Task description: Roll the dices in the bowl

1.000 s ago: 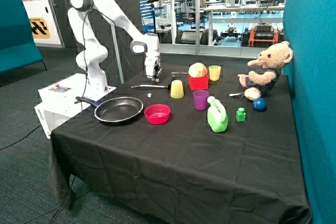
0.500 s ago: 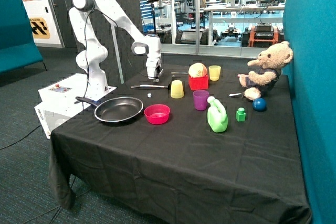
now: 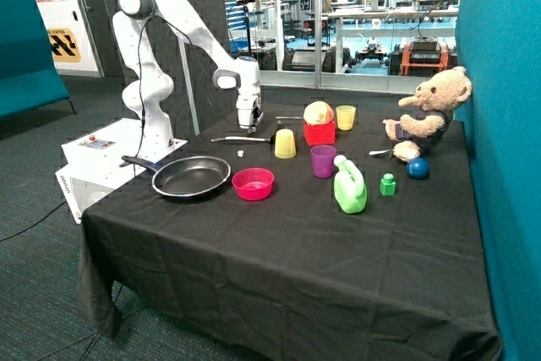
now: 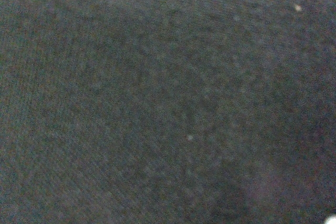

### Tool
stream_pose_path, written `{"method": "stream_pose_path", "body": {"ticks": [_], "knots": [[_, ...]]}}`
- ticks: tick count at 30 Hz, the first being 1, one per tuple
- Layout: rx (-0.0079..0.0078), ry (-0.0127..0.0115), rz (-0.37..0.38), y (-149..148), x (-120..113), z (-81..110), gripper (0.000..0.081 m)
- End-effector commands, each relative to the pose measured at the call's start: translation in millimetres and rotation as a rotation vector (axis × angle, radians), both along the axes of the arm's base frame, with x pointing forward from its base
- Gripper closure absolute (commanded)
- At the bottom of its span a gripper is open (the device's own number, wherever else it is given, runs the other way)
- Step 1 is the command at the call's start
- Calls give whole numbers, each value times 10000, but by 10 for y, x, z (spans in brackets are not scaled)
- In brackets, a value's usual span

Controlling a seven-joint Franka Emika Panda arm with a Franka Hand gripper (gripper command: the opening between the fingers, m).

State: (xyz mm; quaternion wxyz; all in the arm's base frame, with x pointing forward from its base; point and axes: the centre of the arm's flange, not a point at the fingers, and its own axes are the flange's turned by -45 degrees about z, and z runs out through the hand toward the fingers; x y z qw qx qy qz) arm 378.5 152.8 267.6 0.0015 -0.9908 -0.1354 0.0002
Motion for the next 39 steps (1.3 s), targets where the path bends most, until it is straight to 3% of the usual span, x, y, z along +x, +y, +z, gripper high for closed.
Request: {"method": "stream_pose_path", "body": {"ticks": [1, 13, 17, 19, 39], "knots": [[-29, -7, 6, 52, 16, -26, 501], [-29, -7, 81, 126, 92, -26, 548], [-29, -7, 66, 126, 82, -20, 751], [-29, -7, 64, 119, 66, -7, 794], [-29, -7, -85, 57, -6, -6, 808]]}}
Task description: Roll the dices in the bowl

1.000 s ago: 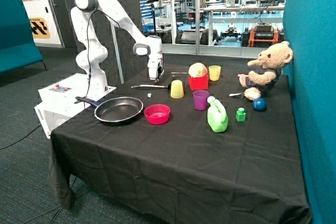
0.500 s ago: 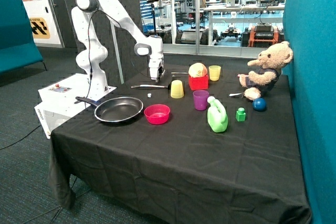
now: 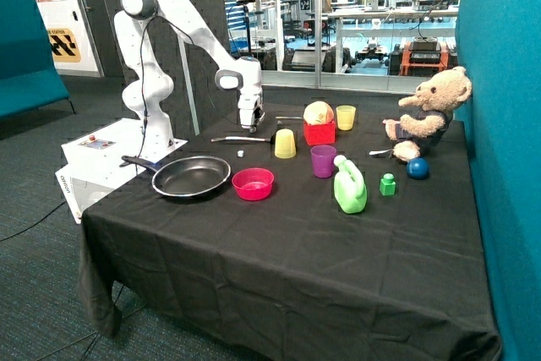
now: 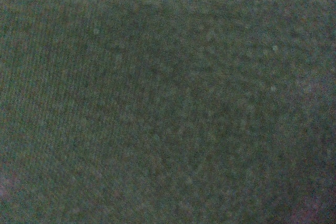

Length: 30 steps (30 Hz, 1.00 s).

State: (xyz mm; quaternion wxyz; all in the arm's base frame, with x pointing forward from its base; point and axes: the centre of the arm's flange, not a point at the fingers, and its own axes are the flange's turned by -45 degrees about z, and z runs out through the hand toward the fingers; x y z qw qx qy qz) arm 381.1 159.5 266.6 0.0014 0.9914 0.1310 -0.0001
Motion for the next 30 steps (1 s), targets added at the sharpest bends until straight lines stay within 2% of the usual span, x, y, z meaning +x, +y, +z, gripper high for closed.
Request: {"method": "stream_pose_path", "body": {"ticks": [1, 12, 20, 30], "knots": [[28, 2, 38, -5, -30, 7, 808], [28, 2, 280, 50, -11, 73, 808], [28, 3, 727, 74, 66, 552, 808], [28, 3, 820, 19, 230, 1109, 808]]}}
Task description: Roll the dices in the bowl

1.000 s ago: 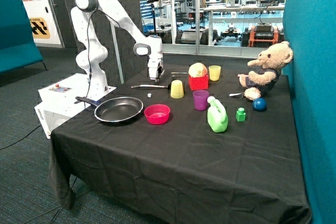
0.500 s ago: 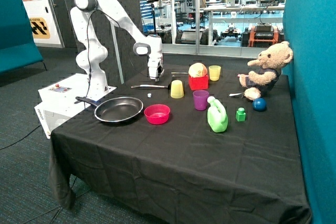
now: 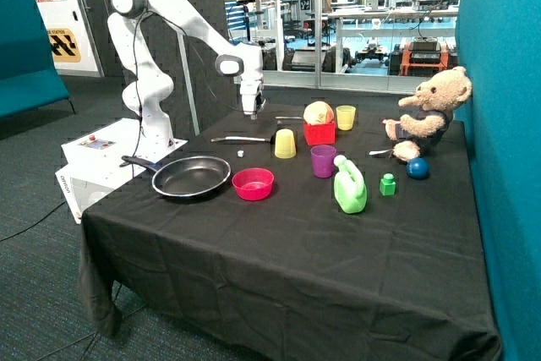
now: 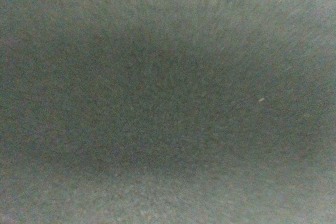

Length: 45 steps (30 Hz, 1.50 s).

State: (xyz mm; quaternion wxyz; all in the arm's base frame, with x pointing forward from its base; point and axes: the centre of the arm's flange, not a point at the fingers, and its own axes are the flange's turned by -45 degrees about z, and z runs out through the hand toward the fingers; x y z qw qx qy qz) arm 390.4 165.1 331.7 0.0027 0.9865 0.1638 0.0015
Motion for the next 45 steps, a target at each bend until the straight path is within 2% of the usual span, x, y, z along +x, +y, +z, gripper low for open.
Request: {"method": "stream_pose_path", "body": {"ticks": [1, 17, 21, 28, 45], "knots": [[49, 39, 143, -51, 149, 505, 808], [49, 39, -48, -449, 612, 1130, 808], [49, 38, -217, -577, 709, 1185, 808], [52, 35, -1420, -1039, 985, 1241, 808], [53, 33, -2190, -1726, 1487, 1464, 808]]}}
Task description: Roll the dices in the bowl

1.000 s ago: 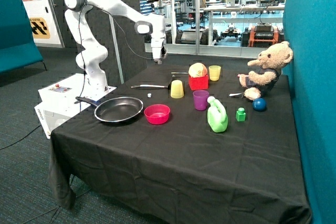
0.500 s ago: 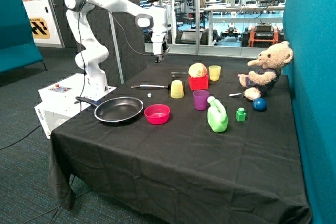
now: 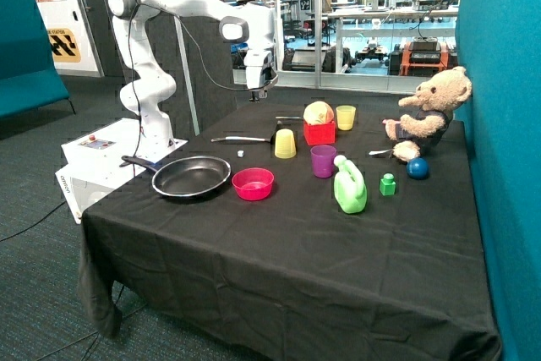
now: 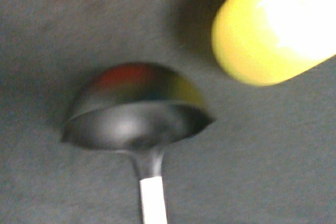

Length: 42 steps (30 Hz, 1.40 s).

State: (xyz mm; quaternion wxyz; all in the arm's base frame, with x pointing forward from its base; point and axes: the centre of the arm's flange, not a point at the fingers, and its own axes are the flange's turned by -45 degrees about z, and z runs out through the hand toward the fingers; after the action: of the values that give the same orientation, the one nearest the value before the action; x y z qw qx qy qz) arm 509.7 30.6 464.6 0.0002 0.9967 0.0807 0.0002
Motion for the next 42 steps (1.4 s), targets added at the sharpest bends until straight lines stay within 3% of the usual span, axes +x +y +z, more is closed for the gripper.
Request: {"method": "stream_pose_path", "body": {"ticks": [1, 13, 28, 42], "knots": [[3, 3, -573, -415, 319, 146, 808], [3, 3, -1254, -924, 635, 236, 808], [4, 3, -1754, -1533, 818, 26, 808], [4, 3, -2244, -1993, 1146, -80, 808]]}}
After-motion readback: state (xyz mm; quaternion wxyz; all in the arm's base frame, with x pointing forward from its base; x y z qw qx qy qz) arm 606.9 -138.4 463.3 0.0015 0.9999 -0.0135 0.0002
